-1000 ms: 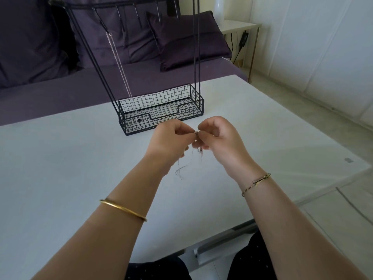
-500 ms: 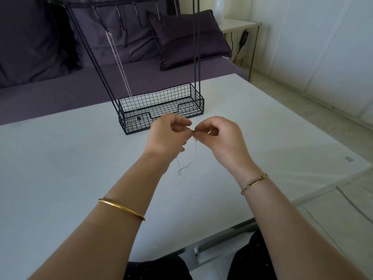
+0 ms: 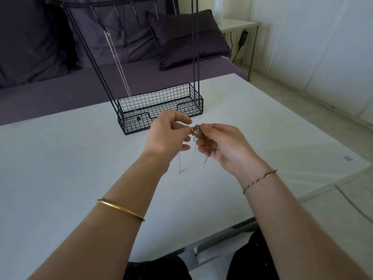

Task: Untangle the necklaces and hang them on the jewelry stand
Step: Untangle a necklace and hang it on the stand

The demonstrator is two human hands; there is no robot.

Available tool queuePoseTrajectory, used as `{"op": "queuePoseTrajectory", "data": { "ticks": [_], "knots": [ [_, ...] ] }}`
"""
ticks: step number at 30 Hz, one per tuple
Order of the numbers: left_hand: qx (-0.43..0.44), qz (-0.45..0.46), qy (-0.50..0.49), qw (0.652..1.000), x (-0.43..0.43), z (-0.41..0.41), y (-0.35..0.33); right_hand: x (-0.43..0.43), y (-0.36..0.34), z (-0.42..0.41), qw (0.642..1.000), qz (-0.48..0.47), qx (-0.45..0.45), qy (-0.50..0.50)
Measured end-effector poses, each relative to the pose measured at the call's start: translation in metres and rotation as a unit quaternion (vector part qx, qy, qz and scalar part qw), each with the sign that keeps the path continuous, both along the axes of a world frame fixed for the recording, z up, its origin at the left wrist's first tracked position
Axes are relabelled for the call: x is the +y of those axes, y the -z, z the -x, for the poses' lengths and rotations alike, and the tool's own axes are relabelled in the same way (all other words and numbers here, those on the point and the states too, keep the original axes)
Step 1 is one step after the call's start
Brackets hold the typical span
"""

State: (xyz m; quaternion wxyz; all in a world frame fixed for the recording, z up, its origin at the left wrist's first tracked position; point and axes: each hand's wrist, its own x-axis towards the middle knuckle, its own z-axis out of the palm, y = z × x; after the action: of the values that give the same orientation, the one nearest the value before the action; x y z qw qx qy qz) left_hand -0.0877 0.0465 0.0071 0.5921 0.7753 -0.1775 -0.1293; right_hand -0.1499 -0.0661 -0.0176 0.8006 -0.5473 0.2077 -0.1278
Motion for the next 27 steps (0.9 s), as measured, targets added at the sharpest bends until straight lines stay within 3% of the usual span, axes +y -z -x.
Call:
{"op": "queuePoseTrajectory", "data": {
  "ticks": [3,14,20,27],
  "knots": [
    [-0.017,-0.008,0.008,1.0,-0.001,0.002,-0.001,-0.002,-0.001,0.001,0.999,-0.048,0.003,-0.001],
    [-0.084,-0.038,0.034,0.995,-0.004,0.011,-0.003,-0.002,0.001,0.0,1.0,0.014,0.01,0.023],
    [-0.046,-0.023,-0.006,0.999,-0.002,0.006,-0.004,-0.003,-0.002,0.002,1.0,-0.016,-0.002,-0.016],
    [0.001,-0.01,-0.053,0.999,0.002,-0.003,-0.003,-0.006,-0.004,0.001,0.999,-0.022,0.003,0.029]
  ]
}}
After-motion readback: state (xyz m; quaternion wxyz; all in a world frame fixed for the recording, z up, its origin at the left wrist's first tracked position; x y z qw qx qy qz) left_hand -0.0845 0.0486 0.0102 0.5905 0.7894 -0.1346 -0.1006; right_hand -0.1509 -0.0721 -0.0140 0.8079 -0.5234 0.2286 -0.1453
